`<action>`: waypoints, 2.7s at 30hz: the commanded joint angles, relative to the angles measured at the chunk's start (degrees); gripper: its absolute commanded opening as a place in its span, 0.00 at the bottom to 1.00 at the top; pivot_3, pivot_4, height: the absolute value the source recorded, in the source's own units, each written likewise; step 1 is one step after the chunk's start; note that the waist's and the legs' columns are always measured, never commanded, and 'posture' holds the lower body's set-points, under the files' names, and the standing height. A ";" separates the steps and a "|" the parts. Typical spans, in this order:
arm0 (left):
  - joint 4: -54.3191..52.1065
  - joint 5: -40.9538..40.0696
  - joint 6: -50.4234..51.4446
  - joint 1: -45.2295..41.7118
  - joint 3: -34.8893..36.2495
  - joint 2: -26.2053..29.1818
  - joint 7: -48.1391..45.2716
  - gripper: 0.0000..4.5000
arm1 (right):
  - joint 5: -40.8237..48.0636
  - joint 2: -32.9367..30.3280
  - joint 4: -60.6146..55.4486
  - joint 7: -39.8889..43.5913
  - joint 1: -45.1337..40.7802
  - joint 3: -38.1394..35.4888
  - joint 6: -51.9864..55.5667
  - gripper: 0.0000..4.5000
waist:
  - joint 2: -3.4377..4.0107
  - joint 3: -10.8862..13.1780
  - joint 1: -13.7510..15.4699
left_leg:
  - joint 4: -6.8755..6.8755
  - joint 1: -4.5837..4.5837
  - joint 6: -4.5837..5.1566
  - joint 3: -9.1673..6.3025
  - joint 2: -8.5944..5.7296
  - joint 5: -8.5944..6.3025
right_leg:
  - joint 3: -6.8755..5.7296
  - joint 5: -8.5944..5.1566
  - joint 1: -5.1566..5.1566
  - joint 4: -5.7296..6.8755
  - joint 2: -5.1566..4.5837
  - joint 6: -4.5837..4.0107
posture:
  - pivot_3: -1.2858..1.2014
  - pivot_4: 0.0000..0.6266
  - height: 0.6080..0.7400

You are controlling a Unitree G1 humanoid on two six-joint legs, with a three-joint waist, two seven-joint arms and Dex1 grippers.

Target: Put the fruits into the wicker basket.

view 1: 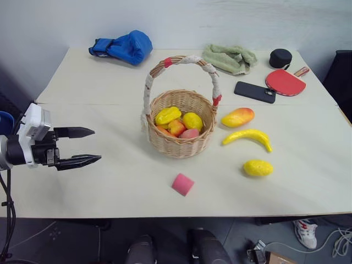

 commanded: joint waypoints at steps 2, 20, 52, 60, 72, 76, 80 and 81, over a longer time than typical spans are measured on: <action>0.33 1.41 -1.87 -0.15 -0.25 0.45 0.03 1.00 | -0.46 0.64 -0.61 0.16 -0.11 -1.87 -0.98 1.00 | 0.00 0.00 0.01 | 0.00 0.00 0.00 0.00 0.00 0.00 | 0.00 0.00 0.00 0.00 0.00 0.00 | 0.52 0.24 1.00; 2.00 1.93 -2.17 -2.67 -1.12 0.26 1.68 1.00 | -1.96 -0.13 -2.42 -2.38 -0.34 -0.50 1.83 1.00 | 0.00 0.00 0.02 | 0.01 0.00 -0.02 0.02 0.00 0.01 | 0.01 0.00 0.00 0.02 0.02 0.01 | 0.52 0.24 1.00; -14.89 0.15 -0.25 -17.28 -21.15 2.15 -14.11 1.00 | -23.98 33.58 -26.76 -34.87 -35.39 84.39 -9.38 1.00 | 0.09 0.07 0.03 | 0.84 -0.27 -0.24 0.20 0.22 0.10 | 0.18 -0.03 -0.26 0.56 0.70 -0.02 | 0.52 0.24 1.00; -14.79 -0.03 0.33 -19.15 -21.54 1.79 -13.46 1.00 | -27.17 37.79 -18.71 -35.11 -38.60 85.94 -10.59 0.80 | 0.05 0.04 -0.12 | 0.87 -0.10 -0.31 0.46 0.24 0.08 | 0.36 -0.06 -0.36 0.86 0.77 -0.06 | 0.52 0.24 1.00; -14.67 -1.91 2.92 -25.40 -24.19 -10.93 -6.24 1.00 | 1.07 31.14 -38.39 -37.99 -22.77 45.87 2.82 0.31 | 0.01 0.03 0.34 | 1.00 -0.14 -0.21 0.53 0.19 -0.04 | 0.69 -0.12 -0.33 0.92 0.73 0.16 | 0.52 0.24 1.00; -14.99 -2.17 4.03 -26.88 -25.12 -18.26 0.08 1.00 | 2.27 25.09 -32.64 -41.82 -17.21 26.76 6.67 0.31 | 0.00 0.03 0.51 | 0.98 -0.08 -0.21 0.44 0.20 -0.07 | 0.74 -0.12 -0.21 0.82 0.73 0.18 | 0.52 0.24 1.00; -15.54 -0.89 3.06 -26.85 -26.47 -23.38 3.60 1.00 | -7.21 23.83 -18.71 -50.43 -16.03 23.39 2.88 0.31 | -0.09 -0.03 -0.03 | 0.98 0.04 -0.21 0.58 0.18 -0.07 | 1.03 -0.10 -0.17 0.81 0.72 0.21 | 0.52 0.24 1.00; -15.16 -0.67 2.91 -26.93 -26.48 -23.64 3.72 1.00 | -9.18 24.93 -16.45 -52.11 -16.26 24.73 1.13 0.31 | -0.09 -0.03 -0.11 | 0.97 0.05 -0.24 0.62 0.16 -0.08 | 1.14 -0.10 -0.18 0.80 0.75 0.22 | 0.52 0.24 1.00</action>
